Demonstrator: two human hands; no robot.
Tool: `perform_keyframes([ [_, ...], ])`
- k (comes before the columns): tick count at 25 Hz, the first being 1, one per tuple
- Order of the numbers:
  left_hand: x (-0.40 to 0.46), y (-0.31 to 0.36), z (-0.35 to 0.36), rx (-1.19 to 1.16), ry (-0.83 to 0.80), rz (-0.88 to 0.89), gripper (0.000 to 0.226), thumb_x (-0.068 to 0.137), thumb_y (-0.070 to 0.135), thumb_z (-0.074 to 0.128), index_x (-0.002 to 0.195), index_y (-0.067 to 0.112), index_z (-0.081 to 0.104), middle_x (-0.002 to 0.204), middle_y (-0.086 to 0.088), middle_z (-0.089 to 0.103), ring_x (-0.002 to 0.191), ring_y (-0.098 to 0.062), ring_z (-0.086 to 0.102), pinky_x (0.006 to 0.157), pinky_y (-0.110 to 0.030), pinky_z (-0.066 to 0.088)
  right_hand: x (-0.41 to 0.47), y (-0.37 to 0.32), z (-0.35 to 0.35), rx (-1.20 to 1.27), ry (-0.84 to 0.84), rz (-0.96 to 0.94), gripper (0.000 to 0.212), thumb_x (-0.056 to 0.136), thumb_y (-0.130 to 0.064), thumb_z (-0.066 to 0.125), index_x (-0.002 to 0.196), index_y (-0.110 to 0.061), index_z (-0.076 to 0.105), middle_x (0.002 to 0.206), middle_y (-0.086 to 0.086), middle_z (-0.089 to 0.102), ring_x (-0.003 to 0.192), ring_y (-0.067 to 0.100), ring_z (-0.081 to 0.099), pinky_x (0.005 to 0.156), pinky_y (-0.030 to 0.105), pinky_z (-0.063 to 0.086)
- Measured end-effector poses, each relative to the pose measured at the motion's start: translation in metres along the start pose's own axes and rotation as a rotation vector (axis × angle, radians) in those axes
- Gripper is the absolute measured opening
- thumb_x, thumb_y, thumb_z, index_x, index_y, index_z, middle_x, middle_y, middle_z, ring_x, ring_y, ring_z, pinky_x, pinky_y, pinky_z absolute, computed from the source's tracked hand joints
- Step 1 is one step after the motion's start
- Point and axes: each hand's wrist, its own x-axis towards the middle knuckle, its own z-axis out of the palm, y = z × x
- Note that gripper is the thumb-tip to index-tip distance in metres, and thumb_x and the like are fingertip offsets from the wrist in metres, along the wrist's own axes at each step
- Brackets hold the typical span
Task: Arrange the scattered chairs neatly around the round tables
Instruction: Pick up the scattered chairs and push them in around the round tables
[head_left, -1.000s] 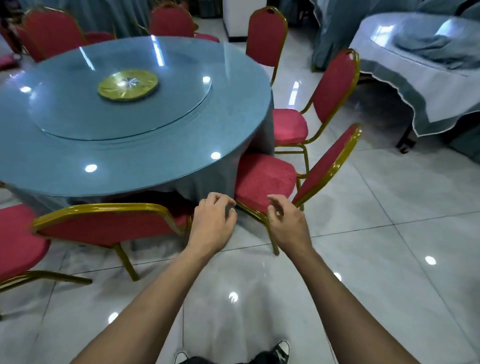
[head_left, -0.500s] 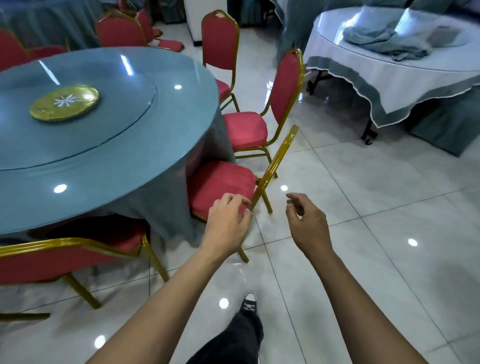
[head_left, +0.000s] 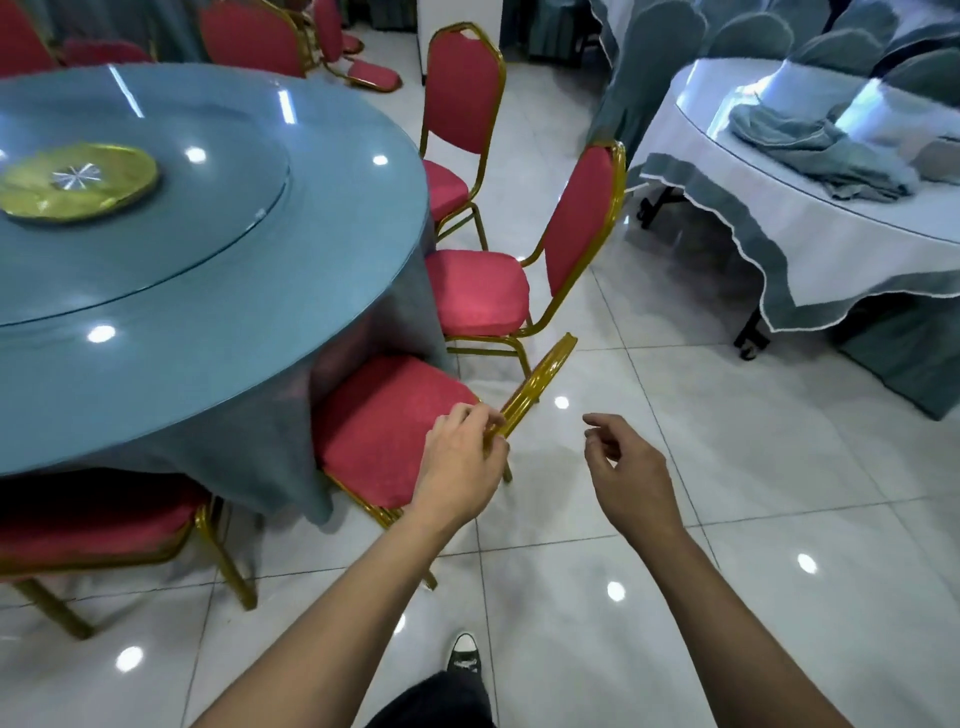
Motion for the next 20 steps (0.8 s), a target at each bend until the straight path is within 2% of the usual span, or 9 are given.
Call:
perform_keyframes([
  [7, 0.049, 0.018, 0.028, 0.089, -0.009, -0.136, 0.022, 0.100, 0.030, 0.047, 0.119, 0.031, 0.058, 0.119, 0.009, 0.053, 0.102, -0.014, 0.045, 0.096, -0.034, 0.040, 0.100, 0.019, 0.000, 0.019, -0.123, -0.079, 0.028, 0.101, -0.022, 0.055, 0.128, -0.030, 0.061, 0.115, -0.006, 0.069, 0.103, 0.006, 0.062, 0.083, 0.021, 0.051],
  [9, 0.060, 0.017, 0.039, 0.115, 0.022, -0.199, 0.023, 0.100, 0.033, 0.045, 0.121, 0.031, 0.055, 0.121, 0.009, 0.053, 0.105, -0.015, 0.047, 0.096, -0.037, 0.040, 0.132, 0.024, 0.011, 0.012, -0.172, -0.128, 0.030, 0.101, -0.022, 0.056, 0.130, -0.029, 0.060, 0.118, -0.006, 0.067, 0.107, 0.008, 0.062, 0.087, 0.025, 0.053],
  [14, 0.068, 0.027, 0.087, 0.110, 0.014, -0.537, 0.044, 0.105, 0.052, 0.019, 0.140, 0.033, 0.039, 0.127, 0.004, 0.056, 0.115, -0.022, 0.053, 0.101, -0.042, 0.038, 0.218, 0.055, 0.031, -0.130, -0.314, -0.326, 0.043, 0.098, -0.037, 0.057, 0.140, -0.030, 0.048, 0.138, -0.001, 0.052, 0.126, 0.019, 0.051, 0.098, 0.037, 0.047],
  [15, 0.067, 0.031, 0.097, 0.155, 0.056, -0.587, 0.046, 0.104, 0.054, 0.016, 0.137, 0.034, 0.040, 0.124, 0.006, 0.057, 0.114, -0.021, 0.053, 0.101, -0.041, 0.038, 0.233, 0.065, 0.034, -0.211, -0.392, -0.359, 0.049, 0.099, -0.044, 0.053, 0.144, -0.030, 0.043, 0.147, 0.001, 0.047, 0.133, 0.022, 0.046, 0.104, 0.041, 0.044],
  [17, 0.064, 0.038, 0.111, 0.213, 0.186, -0.656, 0.048, 0.102, 0.057, 0.010, 0.131, 0.036, 0.043, 0.119, 0.010, 0.056, 0.110, -0.017, 0.051, 0.100, -0.038, 0.036, 0.254, 0.081, 0.042, -0.338, -0.571, -0.442, 0.060, 0.100, -0.057, 0.035, 0.153, -0.030, 0.031, 0.162, 0.002, 0.029, 0.148, 0.023, 0.027, 0.118, 0.047, 0.028],
  [20, 0.064, 0.047, 0.128, 0.250, 0.387, -0.725, 0.058, 0.100, 0.060, 0.005, 0.130, 0.034, 0.048, 0.119, 0.010, 0.055, 0.116, -0.016, 0.048, 0.108, -0.037, 0.032, 0.262, 0.092, 0.050, -0.296, -0.706, -0.537, 0.072, 0.097, -0.062, 0.016, 0.160, -0.028, 0.013, 0.169, 0.004, 0.005, 0.155, 0.021, 0.002, 0.124, 0.046, 0.009],
])
